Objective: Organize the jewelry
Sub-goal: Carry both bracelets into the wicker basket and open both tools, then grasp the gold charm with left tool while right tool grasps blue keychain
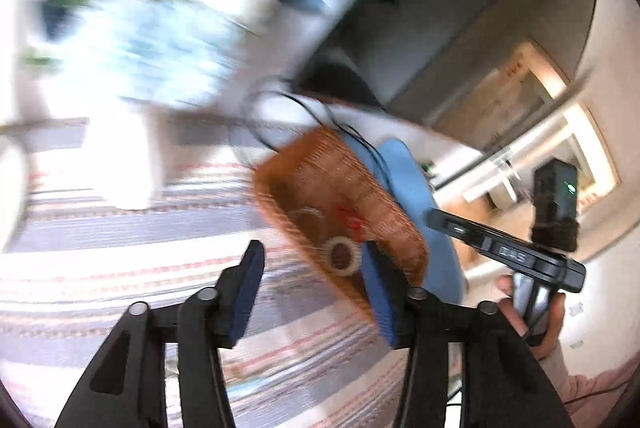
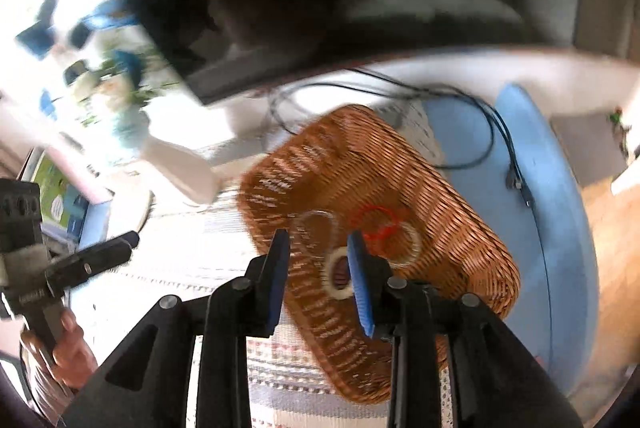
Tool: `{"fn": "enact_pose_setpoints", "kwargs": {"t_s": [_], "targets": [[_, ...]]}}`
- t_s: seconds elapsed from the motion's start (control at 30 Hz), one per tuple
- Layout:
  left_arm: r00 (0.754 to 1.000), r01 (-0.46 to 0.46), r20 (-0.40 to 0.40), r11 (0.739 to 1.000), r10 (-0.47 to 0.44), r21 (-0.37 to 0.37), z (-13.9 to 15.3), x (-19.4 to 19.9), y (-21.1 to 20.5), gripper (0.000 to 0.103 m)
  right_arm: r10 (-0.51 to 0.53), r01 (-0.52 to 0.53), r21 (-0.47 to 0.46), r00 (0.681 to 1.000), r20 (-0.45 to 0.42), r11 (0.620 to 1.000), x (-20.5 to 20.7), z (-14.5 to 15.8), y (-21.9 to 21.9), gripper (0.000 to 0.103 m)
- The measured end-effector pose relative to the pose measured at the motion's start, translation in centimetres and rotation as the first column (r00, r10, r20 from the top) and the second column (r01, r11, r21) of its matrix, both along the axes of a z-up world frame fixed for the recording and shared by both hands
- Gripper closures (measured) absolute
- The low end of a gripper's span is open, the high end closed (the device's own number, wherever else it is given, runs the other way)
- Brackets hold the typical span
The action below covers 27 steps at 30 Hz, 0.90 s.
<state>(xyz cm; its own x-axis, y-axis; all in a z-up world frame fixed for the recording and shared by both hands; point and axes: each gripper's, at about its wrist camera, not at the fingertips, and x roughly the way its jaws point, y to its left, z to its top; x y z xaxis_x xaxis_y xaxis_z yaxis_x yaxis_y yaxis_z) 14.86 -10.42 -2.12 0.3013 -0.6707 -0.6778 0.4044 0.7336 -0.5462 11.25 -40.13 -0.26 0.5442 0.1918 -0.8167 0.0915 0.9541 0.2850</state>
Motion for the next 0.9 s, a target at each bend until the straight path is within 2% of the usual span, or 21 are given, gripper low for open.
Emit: {"fn": "enact_pose_setpoints", "kwargs": {"t_s": [0.2, 0.3, 0.37, 0.5, 0.63, 0.73, 0.9], "targets": [[0.982, -0.183, 0.047, 0.983, 0.183, 0.007, 1.8, -2.0, 8.6, 0.048, 0.095, -0.096, 0.021, 0.995, 0.020, 0.995, -0.9, 1.3, 4.5, 0.070], [0.973, -0.229, 0.026, 0.973, 0.229, 0.001, 1.0, -2.7, 10.9, 0.048, 0.154, -0.154, 0.028, 0.988, 0.007, 0.988, -1.3, 0.7, 7.2, 0.070], [0.969, -0.246, -0.006, 0.969, 0.246, 0.034, -0.7, -3.5, 11.9, 0.048, 0.206, -0.205, 0.017, 0.979, -0.017, 0.979, -1.6, -0.5, 9.3, 0.070], [0.971, -0.217, -0.065, 0.960, 0.231, 0.179, -5.2, -4.7, 11.5, 0.048, 0.316, -0.318, 0.005, 0.943, -0.107, 0.948, -2.2, -4.5, 13.3, 0.070], [0.980, -0.135, -0.096, 0.936, 0.175, 0.324, -9.4, -6.6, 10.1, 0.048, 0.400, -0.399, 0.041, 0.897, -0.189, 0.916, -2.5, -8.8, 15.7, 0.070], [0.979, -0.114, -0.117, 0.925, 0.166, 0.363, -11.8, -7.4, 9.8, 0.048, 0.452, -0.454, 0.047, 0.861, -0.233, 0.890, -2.6, -11.6, 17.0, 0.070], [0.972, -0.133, -0.130, 0.916, 0.195, 0.379, -14.1, -7.6, 10.0, 0.048, 0.475, -0.472, 0.079, 0.841, -0.260, 0.878, -2.2, -14.1, 17.4, 0.070]]}}
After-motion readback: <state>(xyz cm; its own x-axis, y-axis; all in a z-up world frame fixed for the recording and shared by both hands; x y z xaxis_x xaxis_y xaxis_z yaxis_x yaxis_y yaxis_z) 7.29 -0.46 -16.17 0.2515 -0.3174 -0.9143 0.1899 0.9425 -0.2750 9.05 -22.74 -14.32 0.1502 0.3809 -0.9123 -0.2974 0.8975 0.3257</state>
